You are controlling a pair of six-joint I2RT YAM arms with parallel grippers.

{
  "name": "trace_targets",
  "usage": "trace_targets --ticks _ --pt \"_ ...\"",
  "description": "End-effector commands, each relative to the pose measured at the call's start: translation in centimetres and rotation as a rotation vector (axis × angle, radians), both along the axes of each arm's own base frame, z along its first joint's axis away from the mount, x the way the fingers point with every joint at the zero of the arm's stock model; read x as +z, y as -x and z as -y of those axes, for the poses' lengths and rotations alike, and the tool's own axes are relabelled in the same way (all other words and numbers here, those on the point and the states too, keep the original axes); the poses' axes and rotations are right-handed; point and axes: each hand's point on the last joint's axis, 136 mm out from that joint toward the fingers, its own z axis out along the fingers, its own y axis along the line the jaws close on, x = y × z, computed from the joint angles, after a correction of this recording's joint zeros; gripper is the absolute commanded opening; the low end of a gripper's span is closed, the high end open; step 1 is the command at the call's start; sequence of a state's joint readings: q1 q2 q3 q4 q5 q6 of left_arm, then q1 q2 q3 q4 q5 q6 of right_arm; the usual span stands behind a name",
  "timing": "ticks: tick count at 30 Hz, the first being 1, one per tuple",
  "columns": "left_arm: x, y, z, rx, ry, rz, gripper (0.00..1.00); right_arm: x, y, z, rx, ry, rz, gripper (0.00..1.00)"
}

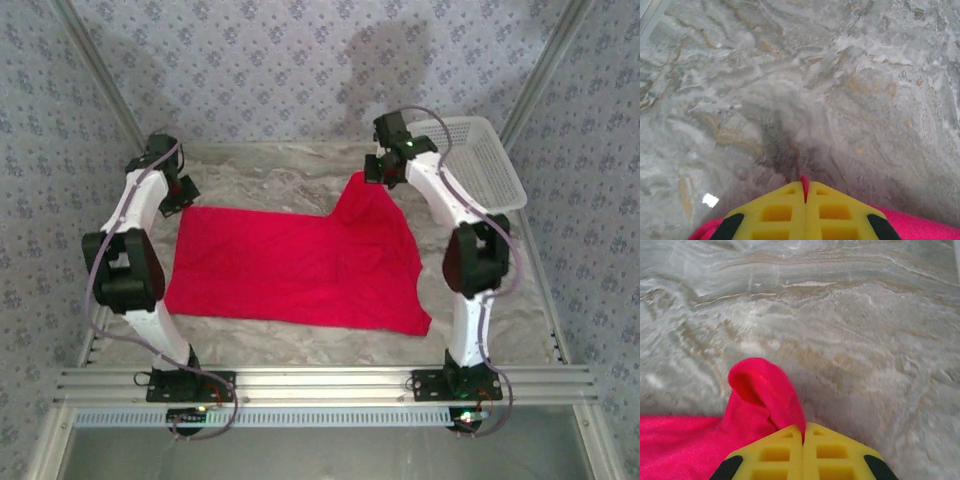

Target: Fold the inside-out t-shirt

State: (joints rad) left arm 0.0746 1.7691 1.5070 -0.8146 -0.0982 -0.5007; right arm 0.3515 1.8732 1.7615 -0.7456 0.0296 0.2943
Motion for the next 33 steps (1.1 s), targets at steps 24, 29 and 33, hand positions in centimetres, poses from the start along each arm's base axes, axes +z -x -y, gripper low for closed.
trace_targets --ticks 24,29,33 --pt "-3.8 9.6 -3.1 0.132 -0.041 -0.111 0.0 -5.5 20.7 5.9 -0.088 -0.097 -0.104 0.0" --pt "-3.8 11.3 -4.0 0.161 -0.094 -0.139 0.0 -5.6 21.6 6.6 -0.102 -0.081 -0.109 0.0" --pt "-5.1 12.8 -3.7 0.181 -0.078 -0.161 0.01 -6.3 22.8 6.6 -0.126 -0.127 -0.116 0.0"
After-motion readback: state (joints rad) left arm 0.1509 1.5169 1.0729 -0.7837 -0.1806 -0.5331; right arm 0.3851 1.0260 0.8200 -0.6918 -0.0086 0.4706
